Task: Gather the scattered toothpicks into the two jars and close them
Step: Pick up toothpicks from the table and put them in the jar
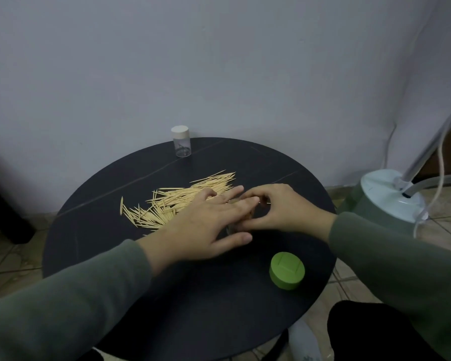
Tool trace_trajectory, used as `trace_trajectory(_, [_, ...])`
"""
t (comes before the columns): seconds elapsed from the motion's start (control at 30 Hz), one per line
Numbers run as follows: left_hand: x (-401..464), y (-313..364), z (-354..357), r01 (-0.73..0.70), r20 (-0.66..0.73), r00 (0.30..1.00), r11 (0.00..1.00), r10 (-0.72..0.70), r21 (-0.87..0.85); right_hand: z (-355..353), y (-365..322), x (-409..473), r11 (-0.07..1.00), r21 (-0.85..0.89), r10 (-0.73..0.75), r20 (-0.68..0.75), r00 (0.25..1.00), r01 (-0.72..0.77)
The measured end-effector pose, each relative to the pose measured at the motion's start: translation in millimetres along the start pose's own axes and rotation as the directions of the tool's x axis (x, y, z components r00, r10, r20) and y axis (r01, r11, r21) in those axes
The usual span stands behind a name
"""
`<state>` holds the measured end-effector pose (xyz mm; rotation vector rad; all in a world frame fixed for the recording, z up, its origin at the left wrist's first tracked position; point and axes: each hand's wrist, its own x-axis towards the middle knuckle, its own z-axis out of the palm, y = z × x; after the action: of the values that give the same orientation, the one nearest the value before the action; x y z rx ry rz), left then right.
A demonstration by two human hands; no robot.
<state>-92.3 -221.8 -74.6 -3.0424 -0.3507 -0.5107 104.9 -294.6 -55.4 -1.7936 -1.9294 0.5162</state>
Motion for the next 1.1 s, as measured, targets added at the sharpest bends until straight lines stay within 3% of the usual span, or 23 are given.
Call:
trace_trajectory(0.23, [3.8, -9.6, -7.0, 0.049, -0.138, 0.99, 0.997, -0.04, 0.06, -0.2, 3.0, 2.6, 1.0, -0.019, 0.015, 0.029, 0.999, -0.014])
trace_trajectory(0.43, [0.1, -18.4, -1.7, -0.011, -0.119, 0.993, 0.994, 0.024, 0.11, 0.5, 2.7, 1.9, 0.999, -0.034, 0.003, 0.013, 1.0, -0.003])
trace_trajectory(0.6, [-4.6, -25.9, -5.7, 0.035, -0.176, 0.984, 0.998, -0.027, 0.043, -0.2, 3.0, 2.0, 1.0, -0.029, 0.009, 0.028, 1.0, -0.008])
trace_trajectory(0.73, [-3.3, -21.2, -8.0, -0.04, -0.157, 0.987, 0.998, 0.048, 0.056, 2.0, 6.9, 3.4, 1.0, 0.005, -0.004, 0.041, 0.999, 0.004])
trace_trajectory(0.83, [0.4, -11.1, -8.2, -0.044, -0.226, 0.972, 0.996, 0.061, 0.076, 3.2, 8.9, 2.3, 0.997, 0.068, -0.027, 0.058, 0.998, 0.023])
trace_trajectory(0.97, [12.7, 15.8, -10.9, -0.202, -0.324, 0.927, 0.979, 0.188, -0.008, 3.6, 14.8, 1.8, 0.987, 0.153, -0.065, 0.053, 0.996, 0.057])
trace_trajectory(1.1, [17.6, 43.2, -0.3, -0.386, -0.138, 0.917, 0.919, 0.373, -0.08, 4.4, 20.6, 5.4, 0.989, 0.14, -0.057, 0.063, 0.996, 0.048])
